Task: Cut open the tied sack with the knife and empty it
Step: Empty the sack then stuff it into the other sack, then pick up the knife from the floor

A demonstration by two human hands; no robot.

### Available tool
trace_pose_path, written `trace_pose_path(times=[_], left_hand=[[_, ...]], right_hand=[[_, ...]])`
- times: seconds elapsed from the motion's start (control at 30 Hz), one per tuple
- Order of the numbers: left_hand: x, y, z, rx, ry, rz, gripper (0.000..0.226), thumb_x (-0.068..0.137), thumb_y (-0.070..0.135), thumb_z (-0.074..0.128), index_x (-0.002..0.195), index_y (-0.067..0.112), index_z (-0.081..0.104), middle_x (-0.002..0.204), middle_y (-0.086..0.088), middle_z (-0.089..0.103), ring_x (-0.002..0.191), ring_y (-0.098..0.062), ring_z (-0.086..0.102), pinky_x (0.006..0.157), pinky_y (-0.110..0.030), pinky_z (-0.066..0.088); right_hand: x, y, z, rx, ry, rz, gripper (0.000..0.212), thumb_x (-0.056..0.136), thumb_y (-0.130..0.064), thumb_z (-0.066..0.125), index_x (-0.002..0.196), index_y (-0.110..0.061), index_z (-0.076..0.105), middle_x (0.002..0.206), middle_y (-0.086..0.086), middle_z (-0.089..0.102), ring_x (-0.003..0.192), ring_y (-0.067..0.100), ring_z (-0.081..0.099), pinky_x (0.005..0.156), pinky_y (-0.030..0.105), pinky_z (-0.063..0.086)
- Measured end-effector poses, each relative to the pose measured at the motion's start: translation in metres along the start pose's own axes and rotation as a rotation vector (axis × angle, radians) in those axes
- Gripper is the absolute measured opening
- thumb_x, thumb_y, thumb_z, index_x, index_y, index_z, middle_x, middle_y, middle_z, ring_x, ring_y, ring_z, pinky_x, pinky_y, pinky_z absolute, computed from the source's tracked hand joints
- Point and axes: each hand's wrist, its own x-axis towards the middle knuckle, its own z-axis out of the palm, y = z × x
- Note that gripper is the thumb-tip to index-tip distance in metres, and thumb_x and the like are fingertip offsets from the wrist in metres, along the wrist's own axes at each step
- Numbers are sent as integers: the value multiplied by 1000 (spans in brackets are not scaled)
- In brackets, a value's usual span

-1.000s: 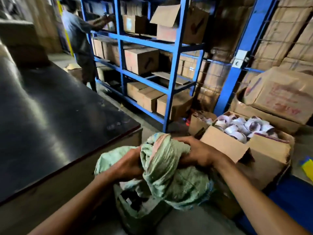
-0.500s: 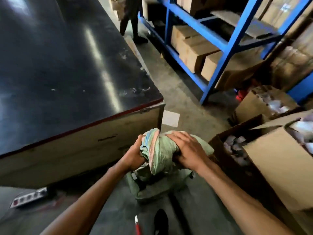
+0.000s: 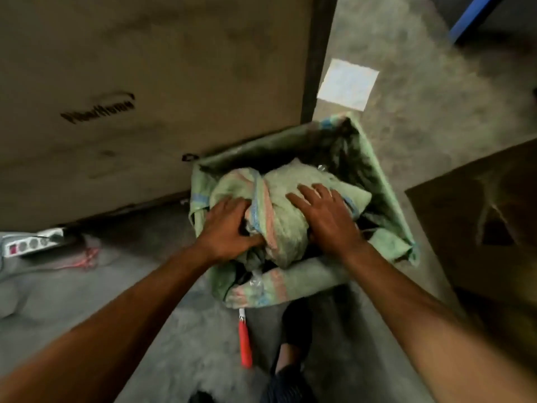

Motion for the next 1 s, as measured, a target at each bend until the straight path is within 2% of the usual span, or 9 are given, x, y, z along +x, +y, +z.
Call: trace_pose_path(times=[0.1,0.2,0.3,0.37,0.43,0.5,0.6,0.73,1.0], left_hand=[[18,-19,35,568,39,72,91,83,62,50,152,13,17,160,-15,19,148,-37,1,117,-50,-9],[21,-22,54,819,-67,134,94,86,62,42,152,6,6,161,-19,9,148,-38,-7,113,-54,-18],[9,-23,49,723,-62,120,102,81,63,48,151,2,6,161,-21,9,148,-37,-7,115,-52,-17],[-15,-25,30,586,-14,170,96,80,55,54,151,3,14,160,-20,14,149,-35,-5,115,-46,-17],[-47,-34,8,421,80,246,81,80,45,55,145,5,30,157,-19,26,149,-33,6,118,-41,-8],[-84,-47,-10,272,184,249,69,79,42,54,136,5,46,147,-19,43,145,-32,25,117,-38,12],[-146,-80,-20,206,299,195,58,79,47,51,119,5,60,127,-18,61,127,-32,50,104,-38,35],[-212,-143,-9,264,260,94,48,82,42,59,110,4,63,115,-16,66,110,-33,58,93,-36,42],[-285,-258,88,200,105,-87,43,90,40,51,114,6,62,117,-13,67,110,-31,60,93,-37,45]], right_hand=[[21,8,53,-33,-164,5,79,83,-20,58,148,-30,14,159,6,12,145,32,9,115,48,7],[29,10,71,-89,-365,-19,90,79,-22,62,148,-32,5,161,5,-1,146,32,-3,115,51,-5],[24,-4,56,-59,-490,47,90,77,-23,61,148,-29,6,160,9,-5,146,32,-8,114,52,-11],[14,-29,29,-27,-382,83,71,79,-23,58,143,-20,28,154,14,20,144,33,11,115,50,1],[-2,-65,4,51,-106,110,49,80,-20,55,129,-17,48,136,13,46,133,32,34,111,44,18],[-21,-107,-15,180,64,112,53,78,-23,54,129,-13,51,134,15,51,128,32,41,107,40,27],[-52,-182,-10,219,153,61,57,78,-19,58,132,-8,49,138,18,49,129,34,41,107,40,30],[-88,-257,35,206,131,22,56,80,-20,59,132,-2,48,136,22,49,129,35,42,109,41,33],[-135,-309,174,152,-100,182,33,84,-27,55,108,-4,58,113,17,61,108,33,55,90,37,41]])
